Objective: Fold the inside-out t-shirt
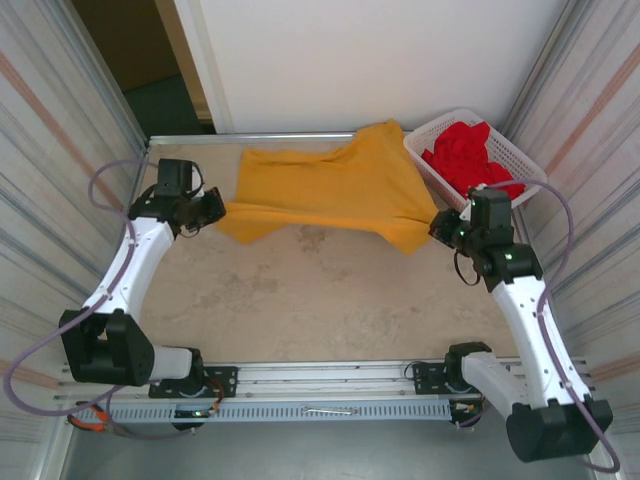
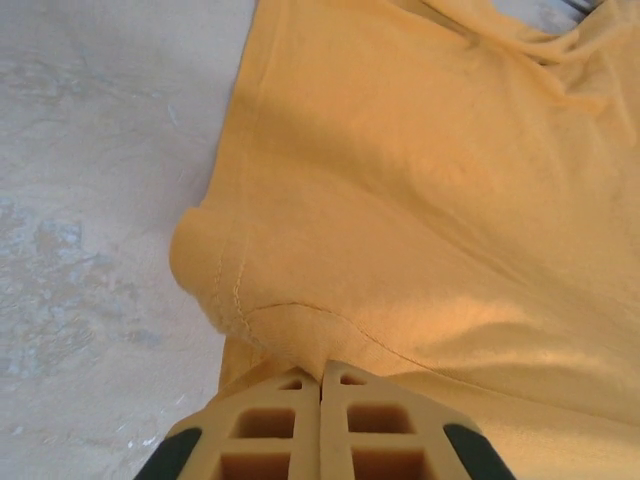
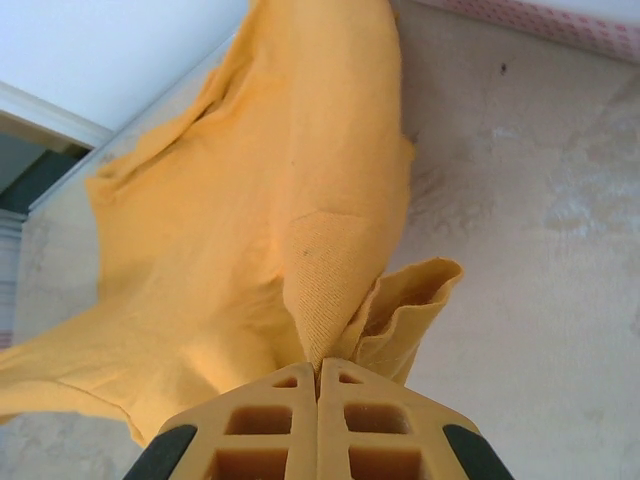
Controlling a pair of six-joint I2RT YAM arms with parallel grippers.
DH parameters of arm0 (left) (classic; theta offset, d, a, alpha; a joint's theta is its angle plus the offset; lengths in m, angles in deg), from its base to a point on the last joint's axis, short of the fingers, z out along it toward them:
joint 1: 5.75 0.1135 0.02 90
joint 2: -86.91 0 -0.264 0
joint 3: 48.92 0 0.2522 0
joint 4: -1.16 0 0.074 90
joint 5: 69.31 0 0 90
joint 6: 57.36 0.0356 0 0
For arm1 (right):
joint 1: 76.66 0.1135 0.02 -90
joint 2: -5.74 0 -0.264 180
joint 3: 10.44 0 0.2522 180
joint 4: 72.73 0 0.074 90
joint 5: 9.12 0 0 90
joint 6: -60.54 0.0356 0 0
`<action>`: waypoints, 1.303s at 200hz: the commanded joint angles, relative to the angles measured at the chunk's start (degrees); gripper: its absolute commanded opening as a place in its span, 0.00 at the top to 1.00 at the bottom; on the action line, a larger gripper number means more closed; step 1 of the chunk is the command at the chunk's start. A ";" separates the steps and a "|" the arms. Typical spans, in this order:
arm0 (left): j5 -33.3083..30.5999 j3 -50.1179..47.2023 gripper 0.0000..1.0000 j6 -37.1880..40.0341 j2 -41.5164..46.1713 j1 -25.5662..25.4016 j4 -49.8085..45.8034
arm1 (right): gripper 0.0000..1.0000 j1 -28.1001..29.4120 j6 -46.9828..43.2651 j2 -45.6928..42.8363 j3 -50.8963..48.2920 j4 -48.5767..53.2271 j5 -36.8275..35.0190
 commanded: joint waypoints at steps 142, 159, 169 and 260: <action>5.52 -13.96 0.43 4.24 11.05 -2.37 -14.10 | 0.42 4.88 21.36 -15.95 -20.54 13.76 -8.22; 2.98 -12.57 0.41 2.80 13.22 -2.32 -15.86 | 0.42 5.04 20.14 -14.79 -18.83 14.98 -7.87; 2.60 -12.86 0.40 1.53 14.60 -2.31 -16.24 | 0.41 5.31 19.78 -14.60 -18.52 15.67 -7.78; -4.72 -35.93 0.50 -30.66 33.55 -13.85 -7.23 | 0.38 9.96 22.54 -21.12 -23.11 22.59 -5.84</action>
